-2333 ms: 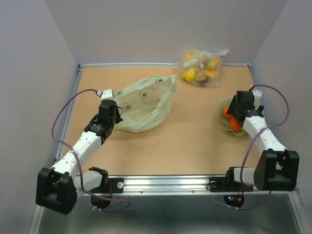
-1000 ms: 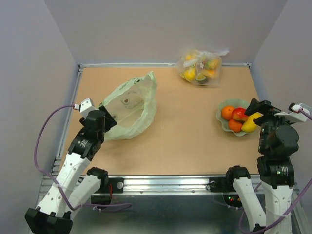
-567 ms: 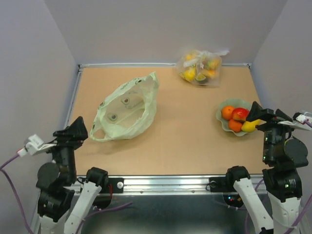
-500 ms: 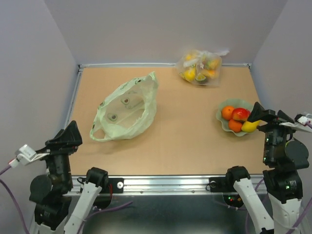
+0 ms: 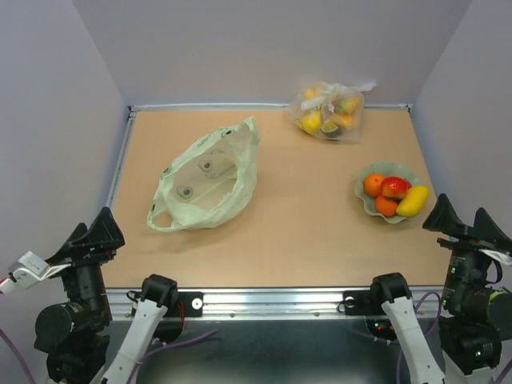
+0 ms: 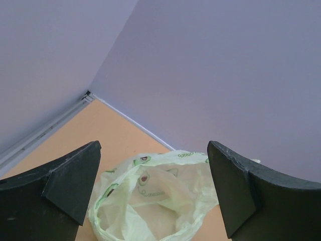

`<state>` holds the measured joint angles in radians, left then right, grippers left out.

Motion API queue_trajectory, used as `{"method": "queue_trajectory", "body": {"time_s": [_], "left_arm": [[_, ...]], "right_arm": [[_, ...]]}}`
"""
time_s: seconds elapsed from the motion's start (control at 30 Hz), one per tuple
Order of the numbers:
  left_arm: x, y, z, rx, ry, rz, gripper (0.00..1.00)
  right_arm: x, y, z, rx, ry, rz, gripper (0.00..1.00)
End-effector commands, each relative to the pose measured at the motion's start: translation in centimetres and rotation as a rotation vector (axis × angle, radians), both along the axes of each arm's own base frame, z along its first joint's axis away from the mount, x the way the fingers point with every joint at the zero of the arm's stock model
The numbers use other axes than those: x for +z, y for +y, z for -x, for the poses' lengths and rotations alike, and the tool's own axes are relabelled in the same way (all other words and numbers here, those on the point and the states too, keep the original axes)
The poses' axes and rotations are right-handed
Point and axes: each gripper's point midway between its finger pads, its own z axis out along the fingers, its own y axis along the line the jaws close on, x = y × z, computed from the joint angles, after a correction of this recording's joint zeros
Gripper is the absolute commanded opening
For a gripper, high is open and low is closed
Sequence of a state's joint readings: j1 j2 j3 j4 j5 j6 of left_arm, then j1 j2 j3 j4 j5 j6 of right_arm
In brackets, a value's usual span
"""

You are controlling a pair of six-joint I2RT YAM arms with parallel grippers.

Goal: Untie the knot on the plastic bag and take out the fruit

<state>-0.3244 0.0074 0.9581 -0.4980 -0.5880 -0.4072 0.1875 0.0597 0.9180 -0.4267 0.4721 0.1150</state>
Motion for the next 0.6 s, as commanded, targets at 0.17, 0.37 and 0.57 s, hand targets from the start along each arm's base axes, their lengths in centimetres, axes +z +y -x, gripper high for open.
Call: {"method": "queue_trajectory", "body": {"time_s": [0.17,0.37,0.57], "left_arm": [[-0.4,0.2,-0.7,0.033,0.008,-0.023,0.99],[-0.7,-0.1,-1.1,0.02,0.017,-0.024,0.99],[-0.8,-0.2,-1.2,0.016,0.02,-0.025,0.99]], "right_arm": [[-1.5,-0.1,-0.1,-0.008,0.032,0.043,1.0],[-2.1,0.6,-0.5,0.025,0.053,0.057,1.0],[-2.2,0.7,-0.6,0.027,0.063,0.066,1.0]]}}
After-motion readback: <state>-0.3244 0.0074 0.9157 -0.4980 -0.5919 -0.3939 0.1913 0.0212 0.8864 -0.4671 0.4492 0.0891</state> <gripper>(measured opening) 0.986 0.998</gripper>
